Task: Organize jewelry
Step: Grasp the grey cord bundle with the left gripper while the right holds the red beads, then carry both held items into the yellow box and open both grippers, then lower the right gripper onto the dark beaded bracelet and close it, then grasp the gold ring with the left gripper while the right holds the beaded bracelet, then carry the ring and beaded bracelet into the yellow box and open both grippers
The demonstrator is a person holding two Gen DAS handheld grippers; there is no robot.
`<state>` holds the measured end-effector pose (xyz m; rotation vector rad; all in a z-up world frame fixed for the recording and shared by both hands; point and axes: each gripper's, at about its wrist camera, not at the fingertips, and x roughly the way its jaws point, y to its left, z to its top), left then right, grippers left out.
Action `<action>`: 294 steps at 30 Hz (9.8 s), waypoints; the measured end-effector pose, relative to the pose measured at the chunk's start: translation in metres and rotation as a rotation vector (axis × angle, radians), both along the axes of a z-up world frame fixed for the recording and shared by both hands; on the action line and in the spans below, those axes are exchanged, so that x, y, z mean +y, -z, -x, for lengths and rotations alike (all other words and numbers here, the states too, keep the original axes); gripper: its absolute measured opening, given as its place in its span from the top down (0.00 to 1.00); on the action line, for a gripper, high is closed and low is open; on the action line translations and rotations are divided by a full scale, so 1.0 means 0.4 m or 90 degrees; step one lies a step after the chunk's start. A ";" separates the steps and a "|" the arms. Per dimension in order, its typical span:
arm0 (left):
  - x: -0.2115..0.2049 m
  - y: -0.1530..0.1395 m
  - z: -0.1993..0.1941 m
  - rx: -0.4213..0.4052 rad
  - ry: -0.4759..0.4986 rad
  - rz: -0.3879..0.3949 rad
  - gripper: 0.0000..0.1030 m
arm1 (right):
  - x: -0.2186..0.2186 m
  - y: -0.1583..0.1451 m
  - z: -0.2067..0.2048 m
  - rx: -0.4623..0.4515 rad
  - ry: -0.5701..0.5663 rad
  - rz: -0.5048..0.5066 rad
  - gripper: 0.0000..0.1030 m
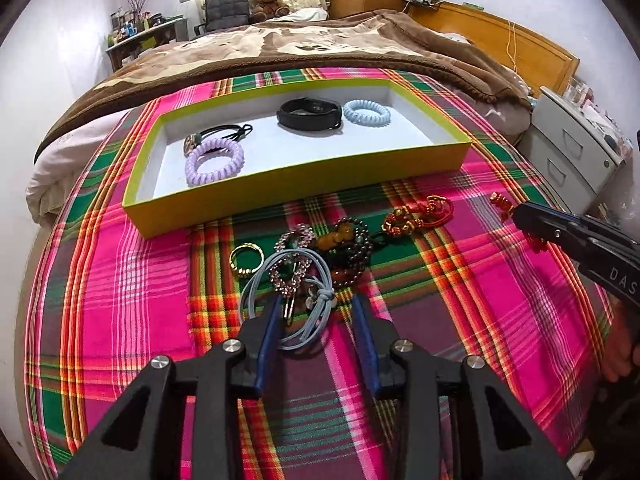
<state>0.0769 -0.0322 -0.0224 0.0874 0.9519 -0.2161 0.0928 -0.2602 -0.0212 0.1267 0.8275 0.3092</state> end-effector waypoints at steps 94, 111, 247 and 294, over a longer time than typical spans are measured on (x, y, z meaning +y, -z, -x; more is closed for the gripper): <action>0.093 -0.138 -0.247 -0.041 0.028 0.136 0.86 | 0.110 -0.074 -0.292 0.010 -0.031 0.056 0.84; 0.055 -0.040 -0.311 0.030 0.030 0.111 0.86 | 0.157 0.013 -0.354 0.065 -0.072 0.117 0.84; 0.137 0.013 -0.086 -0.012 0.001 0.026 0.53 | 0.145 -0.049 0.005 -0.004 -0.068 -0.094 0.83; 0.170 -0.108 -0.126 -0.074 -0.017 0.061 0.78 | 0.125 -0.091 -0.113 -0.030 -0.027 -0.062 0.83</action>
